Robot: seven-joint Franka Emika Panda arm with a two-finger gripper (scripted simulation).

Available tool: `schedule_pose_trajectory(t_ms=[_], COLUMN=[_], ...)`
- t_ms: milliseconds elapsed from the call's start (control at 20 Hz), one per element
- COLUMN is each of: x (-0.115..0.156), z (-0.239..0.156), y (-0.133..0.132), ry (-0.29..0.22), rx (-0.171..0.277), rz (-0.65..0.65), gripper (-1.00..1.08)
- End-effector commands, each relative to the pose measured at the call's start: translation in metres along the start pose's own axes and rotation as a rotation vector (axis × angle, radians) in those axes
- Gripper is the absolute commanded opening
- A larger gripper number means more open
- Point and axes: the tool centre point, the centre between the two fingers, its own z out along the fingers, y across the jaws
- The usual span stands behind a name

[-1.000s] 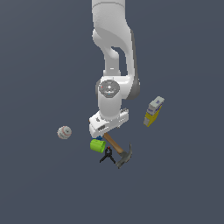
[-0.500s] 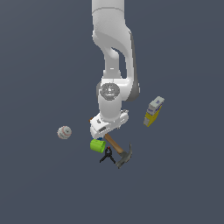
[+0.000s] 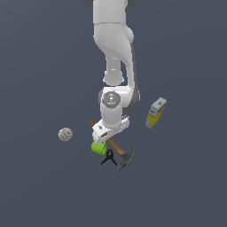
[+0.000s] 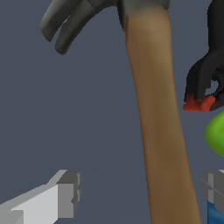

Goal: Pick up a designated object from a clutter of objects.

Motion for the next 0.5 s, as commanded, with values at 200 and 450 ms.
schedule_pose_trajectory(t_ms=[200, 450], x=[-0.0006, -0.0006], z=[0.0142, 0.0142], y=[-0.0010, -0.0010], ry=[-0.003, -0.003], rx=[0.003, 0.003], rz=[-0.002, -0.002], gripper=[1.00, -1.00])
